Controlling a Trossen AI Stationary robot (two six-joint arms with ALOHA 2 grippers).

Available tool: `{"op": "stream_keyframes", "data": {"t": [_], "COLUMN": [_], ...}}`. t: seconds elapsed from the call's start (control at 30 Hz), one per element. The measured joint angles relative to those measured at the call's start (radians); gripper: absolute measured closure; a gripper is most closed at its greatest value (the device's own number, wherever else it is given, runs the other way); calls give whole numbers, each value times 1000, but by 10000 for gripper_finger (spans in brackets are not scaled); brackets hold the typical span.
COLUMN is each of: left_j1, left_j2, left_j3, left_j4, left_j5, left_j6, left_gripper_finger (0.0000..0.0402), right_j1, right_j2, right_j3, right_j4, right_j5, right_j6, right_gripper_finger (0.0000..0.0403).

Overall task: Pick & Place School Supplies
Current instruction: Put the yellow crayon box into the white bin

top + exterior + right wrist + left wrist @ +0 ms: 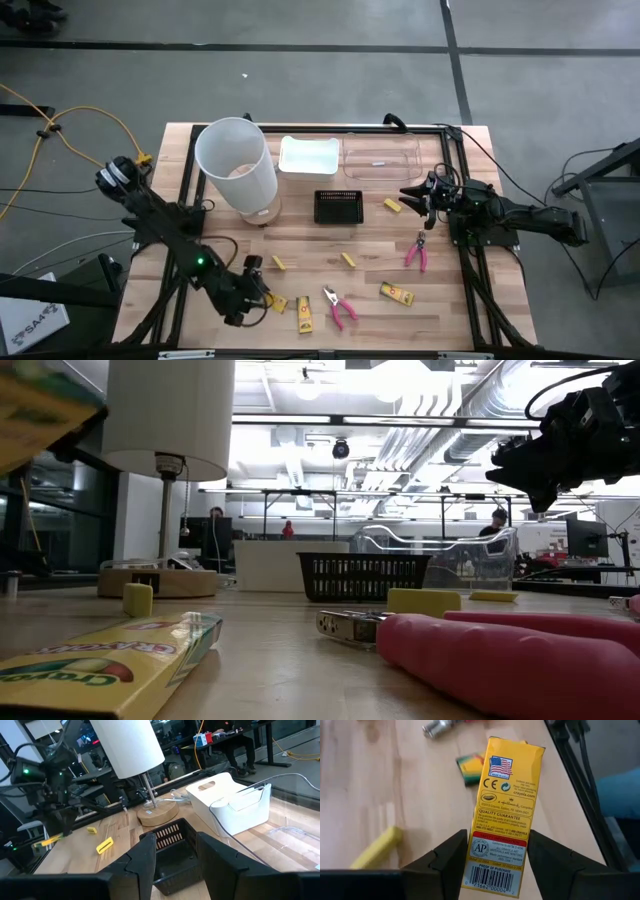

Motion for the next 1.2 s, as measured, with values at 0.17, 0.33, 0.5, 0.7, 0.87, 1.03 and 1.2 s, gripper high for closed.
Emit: {"op": "stream_keyframes", "data": {"t": [0.17,0.33,0.5,0.7,0.87,1.03,1.2], "left_j1": [33,46,46,46,46,46,46], "left_j2": [-58,-112,-161,-205,-234,-249,-250], "left_j3": [0,14,38,79,100,113,132], "left_j4": [1,0,1,1,2,3,1], "left_j5": [3,4,5,6,-15,-52,-53], "left_j6": [62,123,186,255,305,326,326], "left_gripper_finger": [212,212,212,212,212,212,212], "right_j1": [0,0,0,0,0,0,0], "right_j2": [0,0,0,0,0,0,0], "right_j3": [0,0,0,0,0,0,0], "right_j4": [0,0,0,0,0,0,0], "right_j5": [0,0,0,0,0,0,0], "right_j6": [0,0,0,0,0,0,0], "right_gripper_finger": [270,270,270,270,270,270,270]}}
